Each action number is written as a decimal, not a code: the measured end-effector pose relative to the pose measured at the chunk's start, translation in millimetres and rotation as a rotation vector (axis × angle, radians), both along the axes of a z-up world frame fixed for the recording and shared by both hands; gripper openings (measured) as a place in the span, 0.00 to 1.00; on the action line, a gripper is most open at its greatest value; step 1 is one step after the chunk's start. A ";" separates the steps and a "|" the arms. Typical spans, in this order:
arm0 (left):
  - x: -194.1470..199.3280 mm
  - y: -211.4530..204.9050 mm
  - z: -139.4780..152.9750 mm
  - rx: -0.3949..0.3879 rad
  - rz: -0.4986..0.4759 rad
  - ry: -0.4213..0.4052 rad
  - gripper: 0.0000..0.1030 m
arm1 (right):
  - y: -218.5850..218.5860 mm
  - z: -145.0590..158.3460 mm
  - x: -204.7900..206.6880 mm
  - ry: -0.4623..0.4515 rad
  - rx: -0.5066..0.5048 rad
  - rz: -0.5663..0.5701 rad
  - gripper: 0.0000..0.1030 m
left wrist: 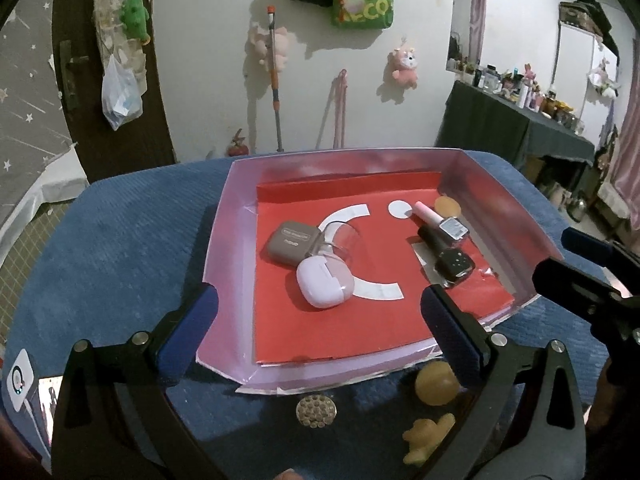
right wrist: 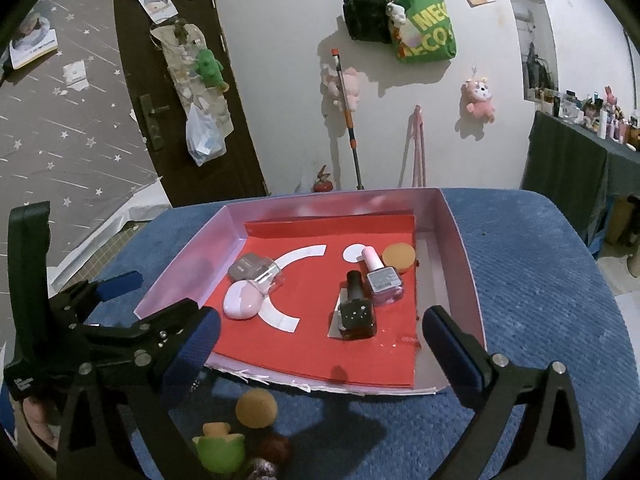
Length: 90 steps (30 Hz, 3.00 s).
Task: Organize rigid objects
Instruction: 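Withdraw both tools from the box toward the remaining items, then grasp the gold magnet cylinder with the left tool while the right grasps the glitter polish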
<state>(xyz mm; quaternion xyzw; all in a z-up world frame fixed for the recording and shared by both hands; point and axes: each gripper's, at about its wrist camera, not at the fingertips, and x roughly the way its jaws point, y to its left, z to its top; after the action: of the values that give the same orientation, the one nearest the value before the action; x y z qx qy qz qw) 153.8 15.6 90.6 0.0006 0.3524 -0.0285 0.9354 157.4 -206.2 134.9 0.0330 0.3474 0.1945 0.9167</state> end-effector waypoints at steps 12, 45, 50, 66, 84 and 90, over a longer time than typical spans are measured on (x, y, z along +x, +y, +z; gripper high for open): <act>-16.7 0.6 1.7 -0.012 -0.008 -0.014 1.00 | 2.3 1.3 -18.0 -0.017 -0.009 0.000 1.00; -60.9 -8.4 -14.3 -0.013 -0.029 0.008 1.00 | -0.3 -15.7 -73.8 -0.042 -0.010 0.015 1.00; -65.2 -8.4 -17.3 -0.016 -0.029 0.014 1.00 | 0.6 -20.7 -79.8 -0.033 -0.008 0.017 1.00; -72.8 8.8 -41.3 -0.067 -0.015 0.081 1.00 | 12.2 -45.4 -91.6 0.015 -0.037 0.048 0.96; -58.2 26.4 -66.7 -0.064 0.040 0.142 1.00 | 22.1 -82.7 -96.6 0.081 -0.171 0.037 0.88; -53.6 25.7 -71.0 -0.064 0.033 0.152 1.00 | 14.8 -80.5 -92.6 0.046 -0.185 -0.016 0.88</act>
<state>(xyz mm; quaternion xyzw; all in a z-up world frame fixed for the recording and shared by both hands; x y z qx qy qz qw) 100.2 41.3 19.6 -0.0374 0.4211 -0.0246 0.9059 64.8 -191.4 54.4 -0.0446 0.3846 0.1536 0.9091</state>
